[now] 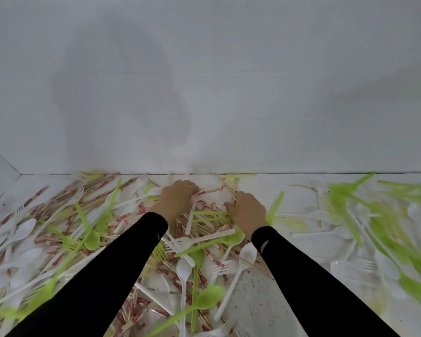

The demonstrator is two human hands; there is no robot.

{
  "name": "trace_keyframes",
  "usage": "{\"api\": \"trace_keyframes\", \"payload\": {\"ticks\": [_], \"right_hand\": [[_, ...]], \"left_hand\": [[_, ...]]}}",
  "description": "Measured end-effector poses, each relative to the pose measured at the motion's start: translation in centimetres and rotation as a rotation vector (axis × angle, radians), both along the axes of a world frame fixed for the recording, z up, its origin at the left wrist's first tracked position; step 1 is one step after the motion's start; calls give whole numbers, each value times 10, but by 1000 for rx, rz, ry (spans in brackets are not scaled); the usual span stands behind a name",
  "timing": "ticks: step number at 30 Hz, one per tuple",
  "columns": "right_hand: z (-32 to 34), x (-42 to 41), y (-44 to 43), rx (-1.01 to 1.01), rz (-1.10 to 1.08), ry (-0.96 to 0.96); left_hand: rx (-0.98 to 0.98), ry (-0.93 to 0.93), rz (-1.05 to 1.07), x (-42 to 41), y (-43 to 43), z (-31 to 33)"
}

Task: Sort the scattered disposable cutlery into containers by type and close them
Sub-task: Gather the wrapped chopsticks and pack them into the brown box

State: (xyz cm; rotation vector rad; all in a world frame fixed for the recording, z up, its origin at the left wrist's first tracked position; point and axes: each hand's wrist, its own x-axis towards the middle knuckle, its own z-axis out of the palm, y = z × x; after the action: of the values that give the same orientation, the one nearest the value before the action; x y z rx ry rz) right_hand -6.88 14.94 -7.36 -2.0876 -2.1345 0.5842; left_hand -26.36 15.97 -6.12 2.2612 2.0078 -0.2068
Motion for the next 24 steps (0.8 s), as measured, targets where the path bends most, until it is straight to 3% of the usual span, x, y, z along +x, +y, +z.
{"api": "trace_keyframes", "payload": {"ticks": [6, 14, 21, 24], "right_hand": [[1, 0, 4, -49, -112, 79], [7, 26, -2, -19, -194, 121], [7, 34, -14, -150, -128, 22], [11, 35, -19, -222, -118, 78]], "left_hand": [[42, 40, 60, -13, -1, -5], [2, 55, -200, -26, -24, -6], [424, -202, -312, -28, -49, 3], [431, -284, -214, -25, -57, 18]]}}
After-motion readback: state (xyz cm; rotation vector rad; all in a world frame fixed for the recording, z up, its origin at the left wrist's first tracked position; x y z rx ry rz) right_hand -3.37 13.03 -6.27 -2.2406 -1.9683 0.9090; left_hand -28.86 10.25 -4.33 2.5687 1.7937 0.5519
